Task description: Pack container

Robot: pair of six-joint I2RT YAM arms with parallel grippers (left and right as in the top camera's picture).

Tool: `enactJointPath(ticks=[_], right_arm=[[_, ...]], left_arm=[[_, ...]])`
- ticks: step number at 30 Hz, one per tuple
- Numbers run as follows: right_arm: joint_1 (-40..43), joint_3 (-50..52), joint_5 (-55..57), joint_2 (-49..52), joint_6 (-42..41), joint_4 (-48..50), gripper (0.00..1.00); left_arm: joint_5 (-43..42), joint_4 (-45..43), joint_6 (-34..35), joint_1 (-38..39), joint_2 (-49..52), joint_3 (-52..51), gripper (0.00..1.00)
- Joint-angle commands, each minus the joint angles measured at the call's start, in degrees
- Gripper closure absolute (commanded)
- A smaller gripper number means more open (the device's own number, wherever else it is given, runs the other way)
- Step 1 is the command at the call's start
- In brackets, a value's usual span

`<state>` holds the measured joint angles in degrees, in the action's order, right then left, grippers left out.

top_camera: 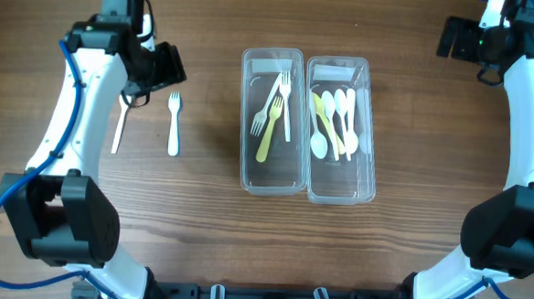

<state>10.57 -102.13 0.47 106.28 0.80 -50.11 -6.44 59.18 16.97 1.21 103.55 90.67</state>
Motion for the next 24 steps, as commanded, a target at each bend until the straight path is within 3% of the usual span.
enactJointPath(ticks=[1,12,20,24], right_arm=[[-0.2,-0.6,0.4,-0.7,0.7,0.1,0.0],[-0.2,-0.6,0.4,-0.7,0.7,0.1,0.0],[-0.2,-0.6,0.4,-0.7,0.7,0.1,0.0],[-0.2,-0.6,0.4,-0.7,0.7,0.1,0.0]], left_arm=[[5.9,-1.7,-1.6,0.2,2.4,-6.0,0.34],[5.9,-13.1,-1.6,0.2,10.0,-14.7,0.34],[5.9,-19.3,-1.6,0.3,14.8,-14.7,0.41],[5.9,-19.2,-1.8,0.4,16.7,-14.7,0.51]])
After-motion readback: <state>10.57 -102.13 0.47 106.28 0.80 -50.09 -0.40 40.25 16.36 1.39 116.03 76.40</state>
